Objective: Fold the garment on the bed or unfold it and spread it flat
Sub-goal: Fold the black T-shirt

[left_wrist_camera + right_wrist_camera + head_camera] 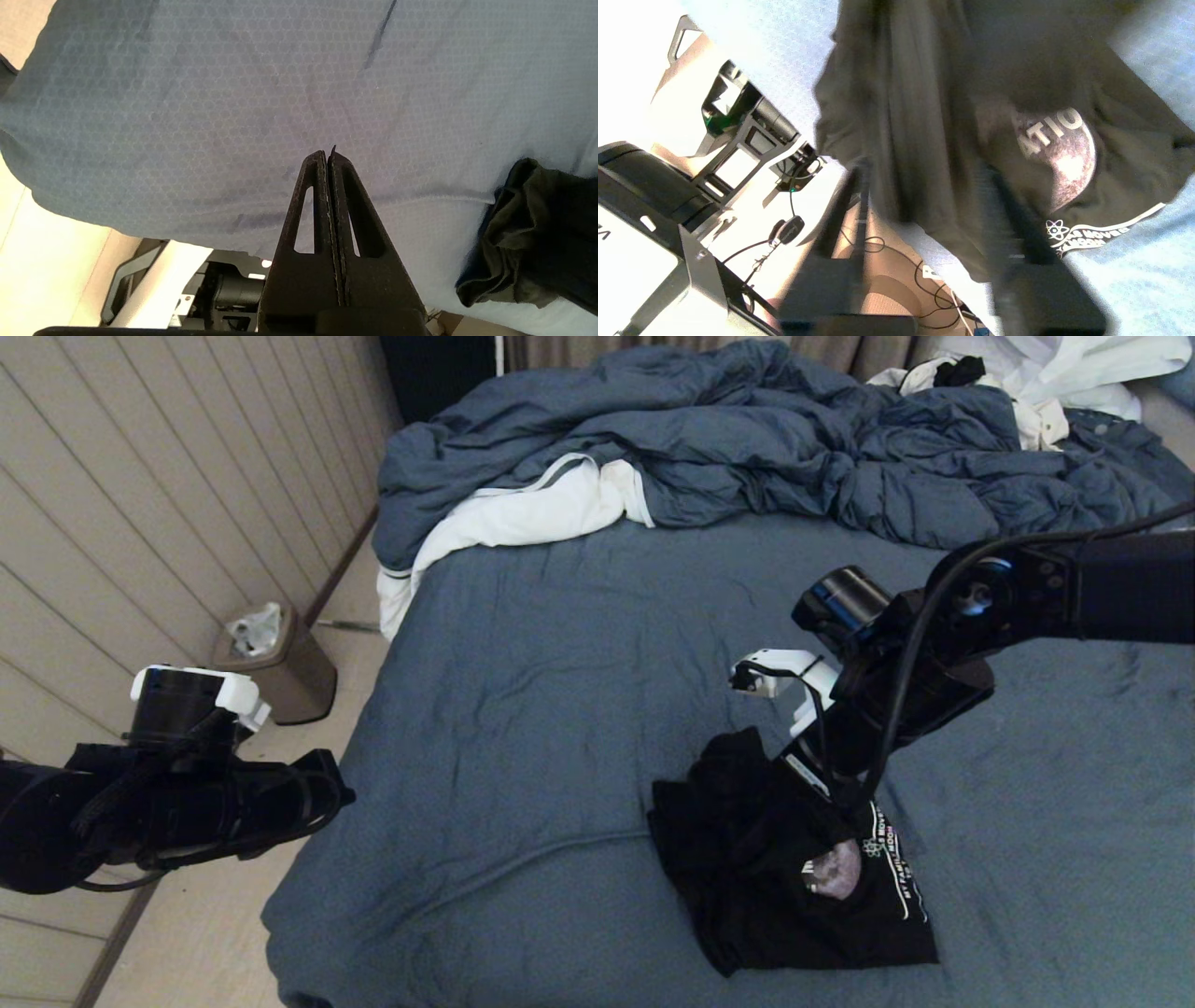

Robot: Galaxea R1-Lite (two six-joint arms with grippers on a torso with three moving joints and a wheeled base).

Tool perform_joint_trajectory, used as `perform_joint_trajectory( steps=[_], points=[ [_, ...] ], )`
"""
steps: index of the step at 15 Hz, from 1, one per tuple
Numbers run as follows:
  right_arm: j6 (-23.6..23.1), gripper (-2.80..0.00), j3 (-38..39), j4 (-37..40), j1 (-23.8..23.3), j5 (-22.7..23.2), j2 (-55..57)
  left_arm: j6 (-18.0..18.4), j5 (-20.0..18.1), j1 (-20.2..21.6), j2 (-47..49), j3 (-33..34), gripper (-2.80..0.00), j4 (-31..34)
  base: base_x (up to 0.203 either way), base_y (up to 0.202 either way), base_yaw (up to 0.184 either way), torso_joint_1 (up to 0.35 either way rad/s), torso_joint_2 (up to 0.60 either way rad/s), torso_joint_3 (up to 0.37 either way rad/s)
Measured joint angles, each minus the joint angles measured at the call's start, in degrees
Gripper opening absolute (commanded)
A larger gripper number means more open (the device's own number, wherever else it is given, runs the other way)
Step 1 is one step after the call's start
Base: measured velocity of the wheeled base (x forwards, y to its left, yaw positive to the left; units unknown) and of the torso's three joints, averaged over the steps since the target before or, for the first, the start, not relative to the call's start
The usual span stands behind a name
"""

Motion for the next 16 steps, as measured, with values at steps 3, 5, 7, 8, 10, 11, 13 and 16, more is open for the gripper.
perform_joint_trajectory(
  steps=[3,5,7,8,10,11,13,16],
  points=[
    [-0.05,0.00,0.78,-0.03,1.98,0.13,-0.22,0.00,0.00,-0.02,-0.05,0.02,-2.80,-0.48,0.000,0.000,0.000,0.000,0.00,0.000],
    [0.00,0.00,1.00,-0.14,3.16,0.13,-0.36,-0.01,0.01,-0.02,-0.07,0.15,-2.80,-0.68,0.000,0.000,0.000,0.000,0.00,0.000],
    [0.21,0.00,0.38,-0.14,3.31,0.13,-0.63,-0.01,0.01,0.00,-0.19,0.20,-2.80,-0.69,0.000,0.000,0.000,0.000,0.00,0.000],
    [0.77,0.00,0.01,-0.17,2.78,0.08,-0.68,-0.01,0.01,0.00,-0.28,0.20,-2.80,-0.70,0.000,0.000,0.000,0.000,0.00,0.000],
    [2.61,-2.80,-0.54,-0.19,-0.05,-0.34,-0.63,-0.16,0.01,0.00,-0.35,0.22,-2.80,-0.63,0.000,0.000,0.000,0.000,0.00,0.000],
    [3.33,-2.80,-0.76,-0.25,-2.17,-0.69,-0.55,-0.15,0.00,0.00,-0.38,0.33,-2.80,-0.65,0.000,0.000,0.000,0.000,0.00,0.000],
    [4.19,-2.80,-1.14,-1.41,-6.81,-1.82,0.11,-0.06,-0.07,-0.04,-0.55,0.48,-2.80,-0.65,0.000,0.000,0.000,0.000,0.00,0.000],
    [4.54,-2.80,-0.42,-2.94,-10.79,-3.16,2.72,-0.22,-0.14,-0.45,-0.77,0.74,-2.80,-0.64,0.000,0.000,0.000,0.000,0.00,0.000]
  ],
)
